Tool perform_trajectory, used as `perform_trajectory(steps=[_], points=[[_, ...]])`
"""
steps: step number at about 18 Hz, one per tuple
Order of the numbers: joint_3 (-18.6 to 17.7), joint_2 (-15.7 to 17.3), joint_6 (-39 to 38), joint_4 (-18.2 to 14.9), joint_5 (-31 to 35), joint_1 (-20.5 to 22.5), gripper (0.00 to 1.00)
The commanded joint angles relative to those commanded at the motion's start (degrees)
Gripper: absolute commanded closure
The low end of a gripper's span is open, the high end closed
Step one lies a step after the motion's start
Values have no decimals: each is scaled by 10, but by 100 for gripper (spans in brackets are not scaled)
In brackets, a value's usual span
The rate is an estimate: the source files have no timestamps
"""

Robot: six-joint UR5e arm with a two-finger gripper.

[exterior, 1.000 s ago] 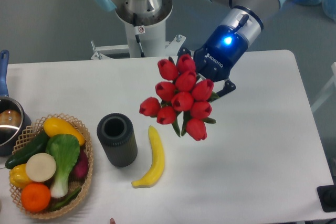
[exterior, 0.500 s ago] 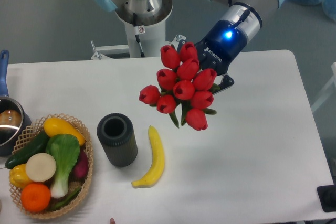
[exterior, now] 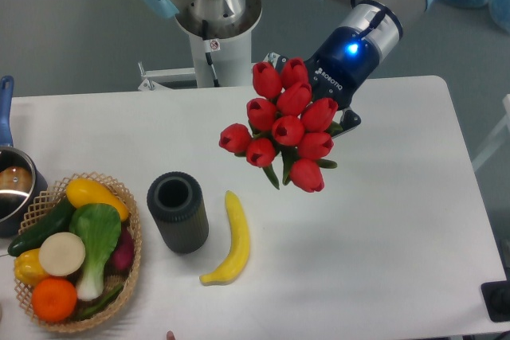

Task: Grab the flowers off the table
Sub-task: 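Hold the tulip bunch raised above the table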

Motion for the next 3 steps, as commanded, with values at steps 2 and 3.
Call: perform_trajectory(steps=[2, 3], points=[[1, -1, 0, -1, -6, 4, 58], [0, -1, 0, 0, -7, 3, 59]])
